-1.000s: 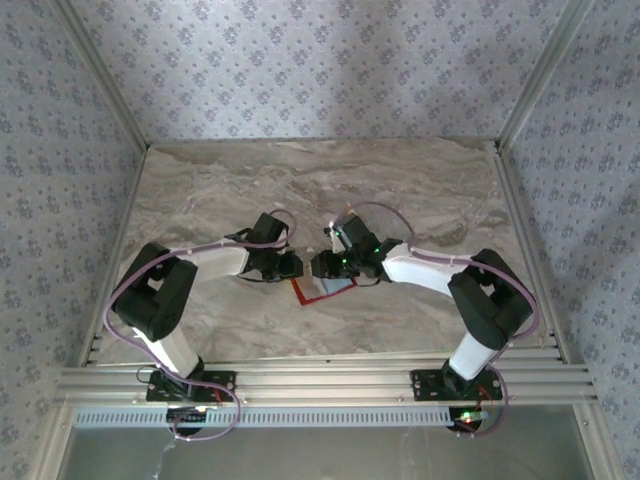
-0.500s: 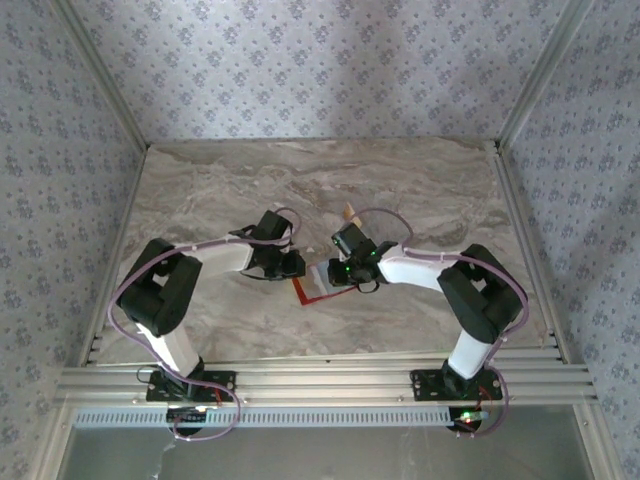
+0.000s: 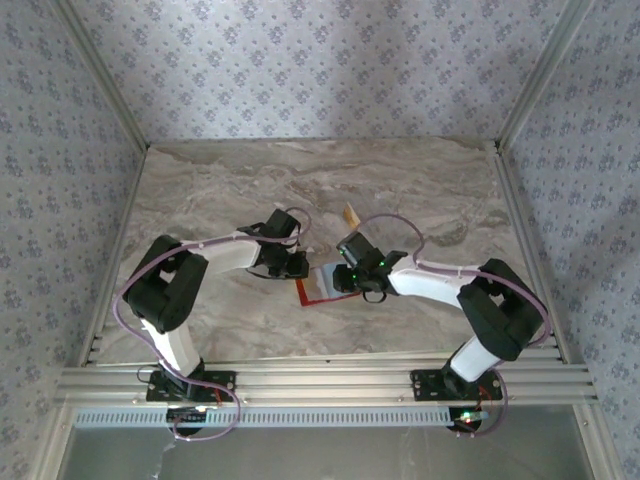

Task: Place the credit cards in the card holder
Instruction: Flip over the card slot in the card holder, then pick up the credit card from the storage box.

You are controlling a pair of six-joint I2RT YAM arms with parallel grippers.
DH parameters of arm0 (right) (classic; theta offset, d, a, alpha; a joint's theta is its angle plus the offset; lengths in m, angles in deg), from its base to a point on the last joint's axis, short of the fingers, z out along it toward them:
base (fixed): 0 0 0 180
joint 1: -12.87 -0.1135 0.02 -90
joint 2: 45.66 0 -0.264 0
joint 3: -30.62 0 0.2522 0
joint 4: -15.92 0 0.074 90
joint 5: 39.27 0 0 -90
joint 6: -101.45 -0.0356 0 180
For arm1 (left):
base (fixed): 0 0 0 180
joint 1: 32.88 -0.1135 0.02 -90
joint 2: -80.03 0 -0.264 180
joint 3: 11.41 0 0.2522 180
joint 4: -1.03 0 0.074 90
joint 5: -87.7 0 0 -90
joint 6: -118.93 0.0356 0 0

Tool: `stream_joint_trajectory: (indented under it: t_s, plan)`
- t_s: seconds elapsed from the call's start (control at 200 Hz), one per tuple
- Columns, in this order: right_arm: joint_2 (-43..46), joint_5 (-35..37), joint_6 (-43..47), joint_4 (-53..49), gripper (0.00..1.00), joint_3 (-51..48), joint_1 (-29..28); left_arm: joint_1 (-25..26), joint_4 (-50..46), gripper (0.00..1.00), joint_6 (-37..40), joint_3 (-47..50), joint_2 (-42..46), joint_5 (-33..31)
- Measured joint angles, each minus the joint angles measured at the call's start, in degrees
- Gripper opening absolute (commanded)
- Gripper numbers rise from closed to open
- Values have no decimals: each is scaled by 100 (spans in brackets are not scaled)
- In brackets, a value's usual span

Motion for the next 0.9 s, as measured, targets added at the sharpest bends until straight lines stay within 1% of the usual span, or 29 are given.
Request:
stream_joint_trajectory:
  t_s: [0.125,0.26,0.435,0.51,0.61,0.705,0.899]
  plan:
    - [50,44,203,-304,42,313,94,11,-44,13,35,-31,-13,-37]
    - [190,162,463,-693,49,826,328,11,-66,13,42,-52,-26,-42]
    - [149,317,914,-1102,49,1703,737,13,-66,13,39,-59,-46,-35]
    - [-44,330,1123,-1224,45,2142,933,13,-66,13,39,-96,-85,-13]
    - [-323,317,1322,-1283,45,2524,1132,33,-66,13,39,-131,-107,0]
    - [-796,308,1545,-1440,45,2940,1351,39,-70,13,39,-144,-118,0]
    - [-1764,243,1926,-1738,45,3759,1521,39,-83,13,39,-160,-133,0]
